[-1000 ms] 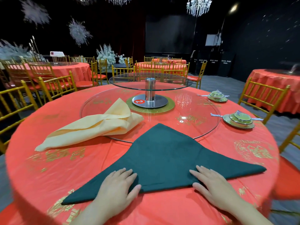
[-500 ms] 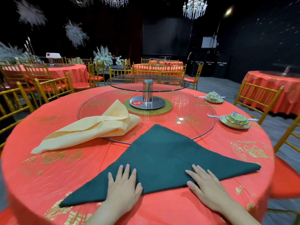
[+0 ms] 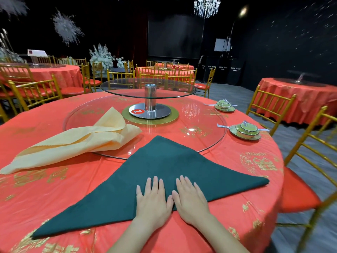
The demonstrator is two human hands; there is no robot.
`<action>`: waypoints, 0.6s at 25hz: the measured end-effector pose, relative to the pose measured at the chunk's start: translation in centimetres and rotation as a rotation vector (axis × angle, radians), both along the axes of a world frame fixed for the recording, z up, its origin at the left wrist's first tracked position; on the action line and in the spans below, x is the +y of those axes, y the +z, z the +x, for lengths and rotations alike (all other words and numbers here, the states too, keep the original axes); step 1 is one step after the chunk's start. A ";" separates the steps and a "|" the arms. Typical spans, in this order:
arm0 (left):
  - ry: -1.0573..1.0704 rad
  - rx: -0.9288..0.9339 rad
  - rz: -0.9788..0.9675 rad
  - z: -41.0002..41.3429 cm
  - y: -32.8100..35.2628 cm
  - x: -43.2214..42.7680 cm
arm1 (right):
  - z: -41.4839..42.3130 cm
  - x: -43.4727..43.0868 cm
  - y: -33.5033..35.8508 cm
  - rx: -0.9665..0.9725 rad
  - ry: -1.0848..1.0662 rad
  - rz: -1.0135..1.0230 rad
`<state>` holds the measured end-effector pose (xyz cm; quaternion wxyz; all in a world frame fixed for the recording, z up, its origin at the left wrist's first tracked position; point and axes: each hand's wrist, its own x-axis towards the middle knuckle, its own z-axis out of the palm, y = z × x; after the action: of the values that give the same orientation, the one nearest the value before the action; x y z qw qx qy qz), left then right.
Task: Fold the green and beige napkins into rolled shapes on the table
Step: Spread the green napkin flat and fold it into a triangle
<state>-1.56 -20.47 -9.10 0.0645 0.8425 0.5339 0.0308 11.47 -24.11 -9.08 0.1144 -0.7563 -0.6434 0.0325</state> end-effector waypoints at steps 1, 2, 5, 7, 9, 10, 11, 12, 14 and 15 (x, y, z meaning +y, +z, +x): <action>0.001 0.010 -0.007 0.1 -0.1 0.0 | 0.4 -0.2 -0.2 -0.015 0.019 -0.015; 0.000 0.016 -0.008 0.1 -0.1 0.1 | 0.8 -0.4 -0.3 -0.034 0.035 -0.022; -0.008 0.027 -0.008 0.1 0.0 0.1 | 3.3 -0.7 -0.3 -0.068 0.040 -0.047; -0.005 0.031 -0.013 0.1 0.0 0.1 | 5.0 -1.0 -0.4 -0.079 0.022 -0.070; -0.001 0.024 -0.013 0.2 0.0 0.0 | 6.6 -1.2 -0.3 -0.097 -0.005 -0.104; 0.001 0.021 -0.012 0.2 0.0 0.0 | 7.4 -1.3 -0.3 -0.102 -0.022 -0.112; 0.000 0.022 -0.013 0.3 0.0 0.0 | 8.1 -1.4 -0.3 -0.105 -0.040 -0.114; -0.001 0.025 -0.015 0.3 -0.1 0.1 | 8.8 -1.5 -0.3 -0.107 -0.056 -0.118; -0.007 0.041 -0.014 0.2 -0.3 0.1 | 9.8 -1.6 -0.3 -0.099 -0.096 -0.153; -0.011 0.049 -0.007 0.2 -0.3 0.2 | 10.1 -1.7 -0.2 -0.093 -0.119 -0.169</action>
<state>-1.38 -20.24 -9.44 0.0545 0.8456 0.5309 0.0076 21.60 -25.77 -9.33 0.0219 -0.8008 -0.5968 0.0449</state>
